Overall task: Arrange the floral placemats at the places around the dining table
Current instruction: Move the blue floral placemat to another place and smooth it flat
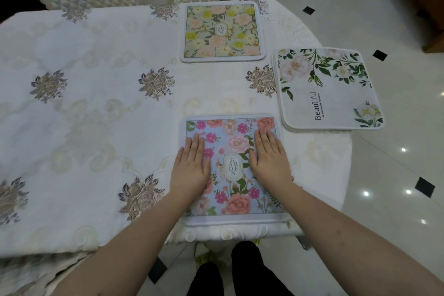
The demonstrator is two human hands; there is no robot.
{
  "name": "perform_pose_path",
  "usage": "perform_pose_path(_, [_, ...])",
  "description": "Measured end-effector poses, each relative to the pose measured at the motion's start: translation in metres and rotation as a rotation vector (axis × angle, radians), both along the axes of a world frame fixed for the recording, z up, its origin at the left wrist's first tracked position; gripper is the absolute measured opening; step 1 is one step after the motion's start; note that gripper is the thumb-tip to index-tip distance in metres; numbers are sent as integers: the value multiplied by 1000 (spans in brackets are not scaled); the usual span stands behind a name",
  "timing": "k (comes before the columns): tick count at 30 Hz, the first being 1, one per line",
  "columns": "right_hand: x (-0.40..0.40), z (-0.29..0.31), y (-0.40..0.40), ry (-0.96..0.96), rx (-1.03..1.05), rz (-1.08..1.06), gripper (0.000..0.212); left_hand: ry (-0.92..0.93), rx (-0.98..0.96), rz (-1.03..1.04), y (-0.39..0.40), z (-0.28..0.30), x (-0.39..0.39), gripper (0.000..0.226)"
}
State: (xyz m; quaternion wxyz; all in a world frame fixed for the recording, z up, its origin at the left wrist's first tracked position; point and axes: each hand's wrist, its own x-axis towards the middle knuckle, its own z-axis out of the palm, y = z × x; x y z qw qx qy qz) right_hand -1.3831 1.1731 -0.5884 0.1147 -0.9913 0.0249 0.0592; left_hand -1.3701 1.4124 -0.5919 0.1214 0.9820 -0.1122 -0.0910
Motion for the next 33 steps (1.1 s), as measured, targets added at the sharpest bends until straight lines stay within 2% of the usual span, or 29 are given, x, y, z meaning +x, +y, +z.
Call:
perform_pose_path(5, [-34,1,37,-8,-4,-15,66,-5,-31,8,-17,0,-31,61])
perform_pose_path(12, [-69,2,58,10,-31,52,64,-14,-2,-207,-8,2,-55,63])
perform_pose_path(16, [-82,4,68,-13,-65,52,62,-8,-4,-237,-7,4,-71,64])
perform_pose_path(27, [-121,8,65,23,-87,142,57,-30,22,-395,19,8,-91,61])
perform_pose_path(33, [-136,12,61,77,-83,120,61,-10,29,-418,44,11,-104,63])
